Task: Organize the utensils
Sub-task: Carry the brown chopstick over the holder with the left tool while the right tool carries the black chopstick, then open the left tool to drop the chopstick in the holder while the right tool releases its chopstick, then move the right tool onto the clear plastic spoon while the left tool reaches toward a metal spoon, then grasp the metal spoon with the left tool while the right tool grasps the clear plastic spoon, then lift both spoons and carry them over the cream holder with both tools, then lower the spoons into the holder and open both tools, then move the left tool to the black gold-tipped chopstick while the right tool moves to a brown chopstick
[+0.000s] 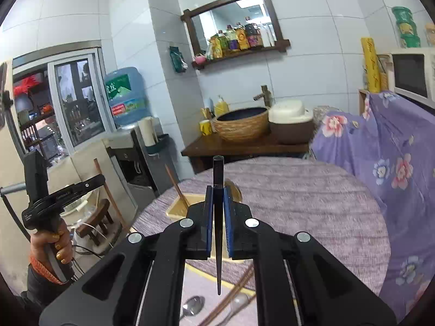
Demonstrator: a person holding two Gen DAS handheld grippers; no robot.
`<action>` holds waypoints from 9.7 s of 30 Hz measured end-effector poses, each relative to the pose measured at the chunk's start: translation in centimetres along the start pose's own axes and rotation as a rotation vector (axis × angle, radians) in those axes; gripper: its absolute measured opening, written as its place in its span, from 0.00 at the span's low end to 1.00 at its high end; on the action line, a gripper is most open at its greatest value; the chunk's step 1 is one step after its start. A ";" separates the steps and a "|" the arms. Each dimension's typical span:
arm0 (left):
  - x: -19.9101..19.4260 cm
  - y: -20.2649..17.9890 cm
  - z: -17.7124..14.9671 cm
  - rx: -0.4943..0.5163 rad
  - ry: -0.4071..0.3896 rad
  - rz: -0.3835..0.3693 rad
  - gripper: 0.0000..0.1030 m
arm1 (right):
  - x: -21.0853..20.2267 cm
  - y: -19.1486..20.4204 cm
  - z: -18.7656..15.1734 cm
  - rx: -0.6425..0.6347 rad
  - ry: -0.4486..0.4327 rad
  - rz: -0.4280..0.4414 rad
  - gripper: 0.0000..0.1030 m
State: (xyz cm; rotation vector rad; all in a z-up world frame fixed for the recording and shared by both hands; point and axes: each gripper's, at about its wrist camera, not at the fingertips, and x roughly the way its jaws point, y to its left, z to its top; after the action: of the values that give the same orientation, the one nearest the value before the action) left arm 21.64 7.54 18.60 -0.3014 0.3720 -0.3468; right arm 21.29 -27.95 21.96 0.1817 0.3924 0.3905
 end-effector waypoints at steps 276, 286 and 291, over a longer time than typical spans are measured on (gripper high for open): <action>3.9 -0.3 -18.7 0.100 0.329 0.261 0.60 | 8.2 -0.9 -22.8 -0.033 0.529 -0.404 0.78; 3.0 -0.4 -20.3 0.085 0.348 0.260 0.61 | 8.5 1.9 -25.2 -0.125 0.622 -0.441 0.90; 2.7 -0.5 -20.8 0.090 0.361 0.257 0.62 | 7.4 1.5 -25.3 -0.199 0.671 -0.459 0.92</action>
State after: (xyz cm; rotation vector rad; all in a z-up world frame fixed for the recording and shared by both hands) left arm 15.52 1.43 -0.49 -0.0987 0.7403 -0.1623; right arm 16.86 -21.11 -3.18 -0.2444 1.0275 0.0213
